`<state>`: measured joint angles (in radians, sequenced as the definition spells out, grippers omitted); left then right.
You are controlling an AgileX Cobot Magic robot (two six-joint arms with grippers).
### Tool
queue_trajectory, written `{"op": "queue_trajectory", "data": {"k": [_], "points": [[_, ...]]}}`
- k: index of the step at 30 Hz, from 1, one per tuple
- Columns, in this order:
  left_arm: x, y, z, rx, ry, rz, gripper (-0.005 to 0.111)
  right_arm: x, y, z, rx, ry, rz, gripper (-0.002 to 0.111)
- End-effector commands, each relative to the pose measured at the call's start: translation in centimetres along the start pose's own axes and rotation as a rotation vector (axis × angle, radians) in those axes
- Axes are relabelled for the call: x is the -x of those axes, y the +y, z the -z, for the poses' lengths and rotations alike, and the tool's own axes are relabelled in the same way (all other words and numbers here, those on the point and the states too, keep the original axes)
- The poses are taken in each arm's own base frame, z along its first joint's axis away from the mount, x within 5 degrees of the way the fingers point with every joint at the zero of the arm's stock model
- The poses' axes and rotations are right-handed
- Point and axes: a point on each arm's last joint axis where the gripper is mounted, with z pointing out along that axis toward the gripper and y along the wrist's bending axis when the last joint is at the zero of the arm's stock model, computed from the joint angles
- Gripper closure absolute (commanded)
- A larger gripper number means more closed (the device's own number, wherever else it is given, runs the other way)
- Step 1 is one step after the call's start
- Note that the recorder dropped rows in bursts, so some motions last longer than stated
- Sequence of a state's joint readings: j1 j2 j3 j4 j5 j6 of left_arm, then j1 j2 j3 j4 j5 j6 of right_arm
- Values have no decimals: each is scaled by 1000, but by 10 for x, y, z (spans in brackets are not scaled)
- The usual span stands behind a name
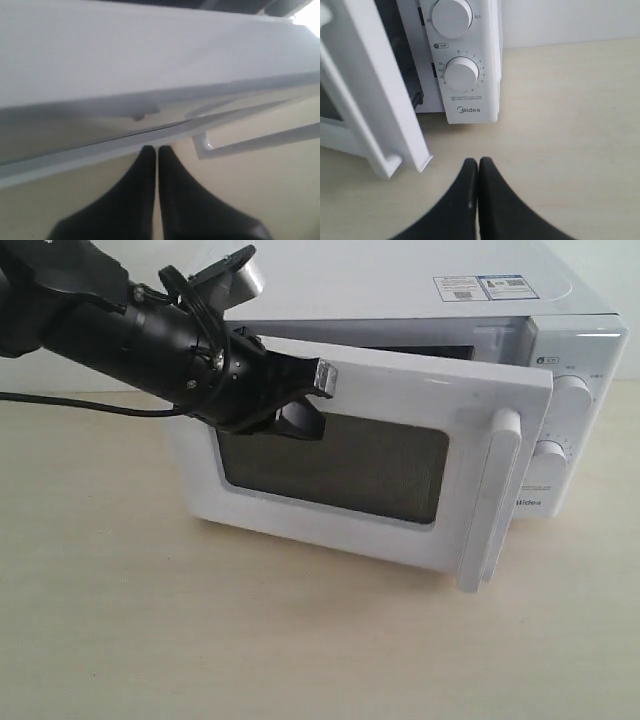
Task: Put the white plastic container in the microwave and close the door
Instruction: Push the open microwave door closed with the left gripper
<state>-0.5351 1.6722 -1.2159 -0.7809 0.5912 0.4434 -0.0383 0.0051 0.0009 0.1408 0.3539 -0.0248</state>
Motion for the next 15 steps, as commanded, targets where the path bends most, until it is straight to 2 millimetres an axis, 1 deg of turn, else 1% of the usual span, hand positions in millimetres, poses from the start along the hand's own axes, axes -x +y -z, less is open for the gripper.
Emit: {"op": "queue_trajectory", "data": {"k": [1,6,15], "points": [[11,4,-5,47,-99,-25,102,1,0,0,-1,-12,-1,109],[16,7,-4,74,-154,-24,102,1,0,0,-1,-12,-1,109],[16,7,-4,77,-156,-47,102,1,0,0,-1,-12,-1,109]]}}
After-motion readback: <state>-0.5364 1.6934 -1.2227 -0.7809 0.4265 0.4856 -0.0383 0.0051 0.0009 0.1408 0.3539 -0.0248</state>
